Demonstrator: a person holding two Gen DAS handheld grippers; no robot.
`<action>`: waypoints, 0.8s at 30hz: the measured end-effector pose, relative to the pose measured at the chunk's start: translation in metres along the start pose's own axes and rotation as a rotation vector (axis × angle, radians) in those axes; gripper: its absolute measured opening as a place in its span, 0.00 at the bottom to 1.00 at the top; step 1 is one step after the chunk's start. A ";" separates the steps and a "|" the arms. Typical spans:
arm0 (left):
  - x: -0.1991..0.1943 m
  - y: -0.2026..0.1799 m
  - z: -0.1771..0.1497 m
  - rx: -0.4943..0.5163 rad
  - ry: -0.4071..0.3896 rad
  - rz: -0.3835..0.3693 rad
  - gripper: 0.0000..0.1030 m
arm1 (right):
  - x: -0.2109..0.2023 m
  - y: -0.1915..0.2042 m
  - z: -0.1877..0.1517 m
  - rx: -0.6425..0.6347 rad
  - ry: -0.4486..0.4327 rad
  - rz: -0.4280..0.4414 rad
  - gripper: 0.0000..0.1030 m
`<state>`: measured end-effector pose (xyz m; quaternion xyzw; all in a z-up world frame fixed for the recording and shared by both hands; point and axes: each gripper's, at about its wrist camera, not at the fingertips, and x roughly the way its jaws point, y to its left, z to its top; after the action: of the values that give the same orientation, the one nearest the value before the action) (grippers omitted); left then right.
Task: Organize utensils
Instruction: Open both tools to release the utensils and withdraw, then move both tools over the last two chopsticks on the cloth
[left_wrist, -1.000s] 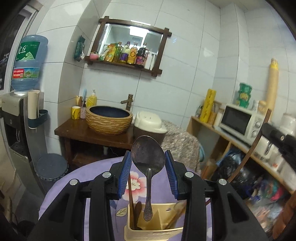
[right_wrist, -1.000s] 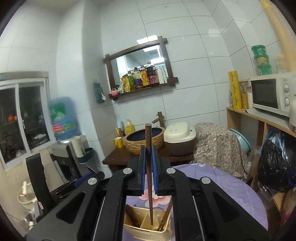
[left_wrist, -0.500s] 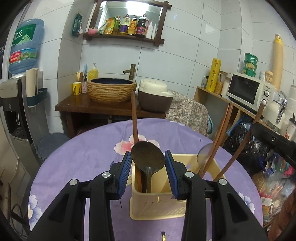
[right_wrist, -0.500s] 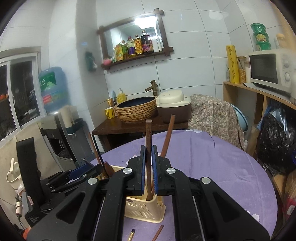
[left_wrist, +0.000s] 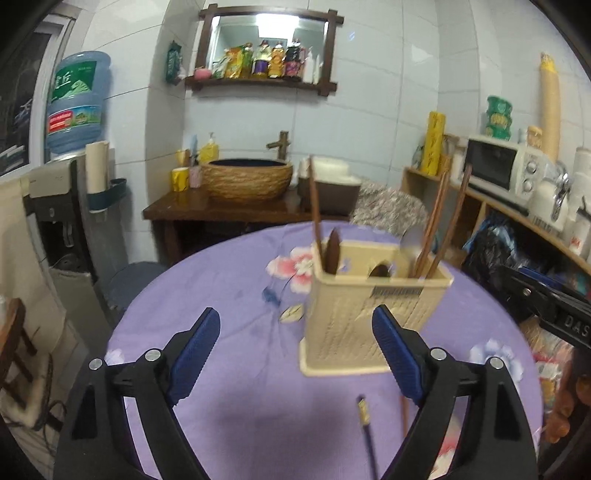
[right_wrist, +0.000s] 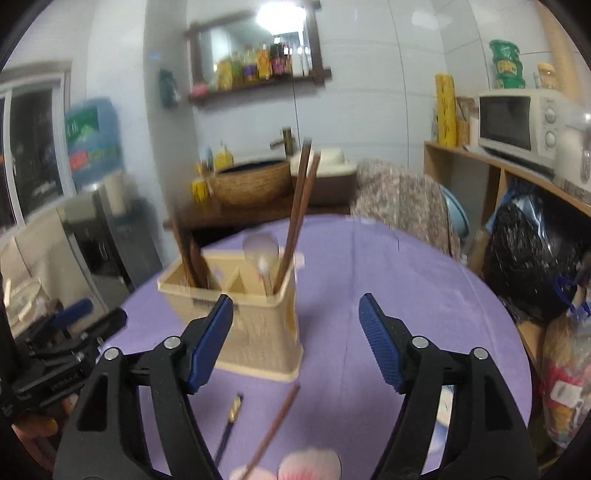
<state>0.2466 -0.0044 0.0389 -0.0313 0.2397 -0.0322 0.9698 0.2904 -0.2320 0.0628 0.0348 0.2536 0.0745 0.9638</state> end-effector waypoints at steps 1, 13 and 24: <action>0.000 0.003 -0.006 0.000 0.013 0.014 0.83 | 0.002 0.003 -0.009 -0.022 0.037 -0.033 0.76; -0.010 0.037 -0.082 -0.026 0.159 0.140 0.89 | 0.025 0.045 -0.125 -0.178 0.372 -0.111 0.86; -0.023 0.053 -0.093 -0.065 0.160 0.162 0.91 | 0.033 0.058 -0.154 -0.196 0.482 -0.151 0.92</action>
<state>0.1850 0.0460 -0.0367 -0.0408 0.3189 0.0516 0.9455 0.2359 -0.1651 -0.0811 -0.0967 0.4693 0.0327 0.8771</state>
